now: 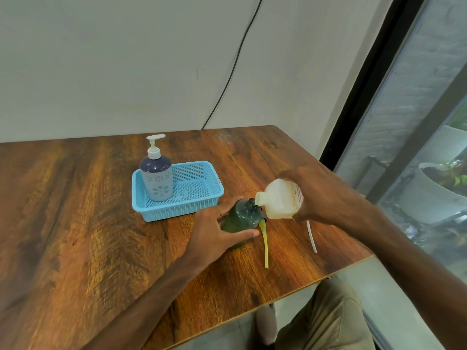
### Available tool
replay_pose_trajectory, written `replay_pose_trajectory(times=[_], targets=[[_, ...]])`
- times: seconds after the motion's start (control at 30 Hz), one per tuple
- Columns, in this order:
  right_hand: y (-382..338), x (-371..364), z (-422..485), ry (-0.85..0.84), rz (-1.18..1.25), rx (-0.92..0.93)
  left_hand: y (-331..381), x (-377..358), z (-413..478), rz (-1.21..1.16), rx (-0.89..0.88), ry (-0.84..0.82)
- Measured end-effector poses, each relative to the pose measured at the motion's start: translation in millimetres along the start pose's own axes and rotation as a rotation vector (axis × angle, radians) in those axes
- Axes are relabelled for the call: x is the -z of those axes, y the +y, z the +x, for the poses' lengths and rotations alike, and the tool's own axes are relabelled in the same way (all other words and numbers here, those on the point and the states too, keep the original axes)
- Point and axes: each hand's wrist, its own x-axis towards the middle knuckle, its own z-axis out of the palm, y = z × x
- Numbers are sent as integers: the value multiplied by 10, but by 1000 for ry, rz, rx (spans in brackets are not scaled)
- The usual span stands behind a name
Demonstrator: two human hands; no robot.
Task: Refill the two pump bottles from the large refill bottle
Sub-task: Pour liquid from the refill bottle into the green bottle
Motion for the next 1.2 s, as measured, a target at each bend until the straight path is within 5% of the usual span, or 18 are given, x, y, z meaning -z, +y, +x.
replay_pose_trajectory(times=[1.2], targets=[[-21, 36, 19, -21, -61, 18, -9, 8, 9, 38, -81, -28]])
